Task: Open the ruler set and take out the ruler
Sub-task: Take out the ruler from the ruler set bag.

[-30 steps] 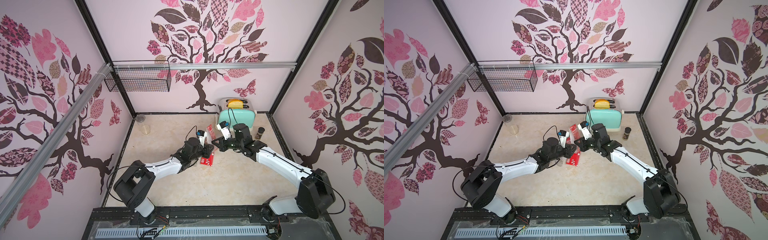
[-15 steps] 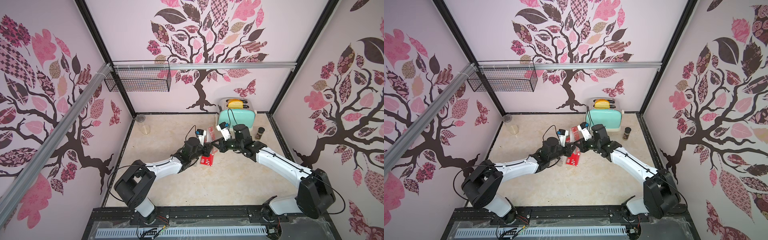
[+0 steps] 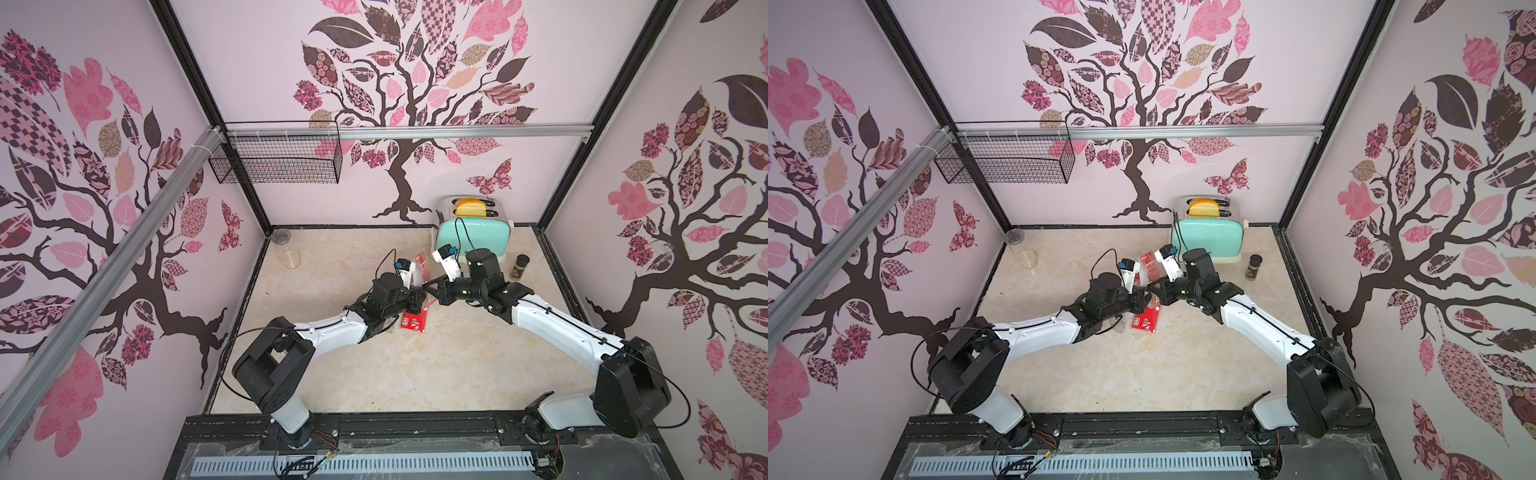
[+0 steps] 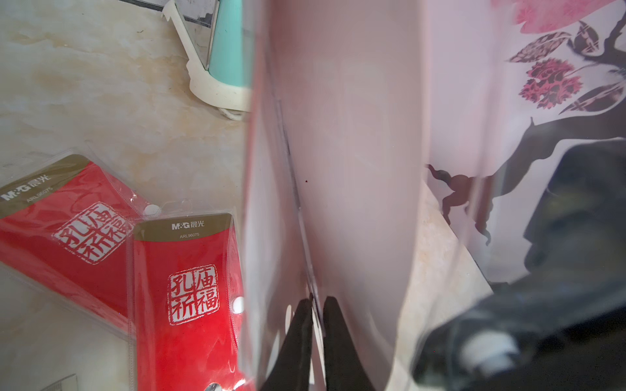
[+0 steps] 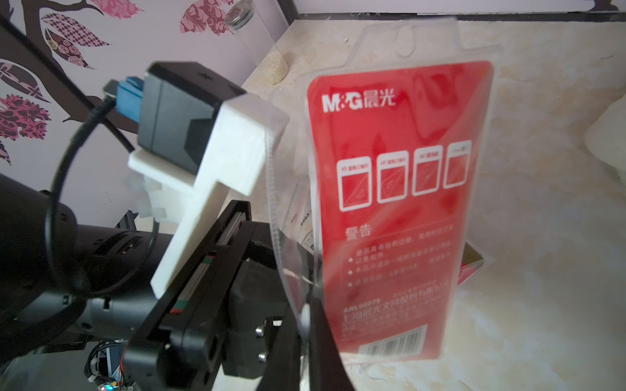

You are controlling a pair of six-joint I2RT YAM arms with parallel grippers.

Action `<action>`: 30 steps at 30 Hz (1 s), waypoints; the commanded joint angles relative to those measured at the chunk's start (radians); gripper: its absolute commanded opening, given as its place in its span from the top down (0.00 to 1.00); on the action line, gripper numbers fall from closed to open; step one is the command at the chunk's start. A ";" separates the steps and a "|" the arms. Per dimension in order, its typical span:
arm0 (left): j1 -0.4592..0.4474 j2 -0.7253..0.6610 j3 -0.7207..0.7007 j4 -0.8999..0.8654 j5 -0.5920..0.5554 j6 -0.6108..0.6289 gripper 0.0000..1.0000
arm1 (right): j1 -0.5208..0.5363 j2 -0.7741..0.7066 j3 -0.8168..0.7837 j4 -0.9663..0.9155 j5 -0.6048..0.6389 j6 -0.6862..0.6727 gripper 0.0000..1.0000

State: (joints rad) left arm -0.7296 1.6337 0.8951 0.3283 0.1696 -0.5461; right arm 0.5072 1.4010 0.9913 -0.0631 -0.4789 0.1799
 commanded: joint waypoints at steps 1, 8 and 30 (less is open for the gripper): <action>-0.004 0.021 0.018 -0.035 -0.004 0.013 0.93 | -0.001 -0.037 0.019 0.014 0.006 -0.009 1.00; -0.004 -0.008 0.016 -0.064 -0.017 0.016 0.99 | -0.002 -0.032 -0.008 0.018 0.049 -0.016 1.00; -0.003 -0.140 0.047 -0.302 -0.017 0.090 1.00 | -0.035 0.074 -0.031 0.074 0.212 -0.023 1.00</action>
State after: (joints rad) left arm -0.7315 1.5322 0.9150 0.0818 0.1432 -0.4870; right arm 0.4820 1.4620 0.9409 -0.0109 -0.2996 0.1734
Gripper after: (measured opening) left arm 0.049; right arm 0.077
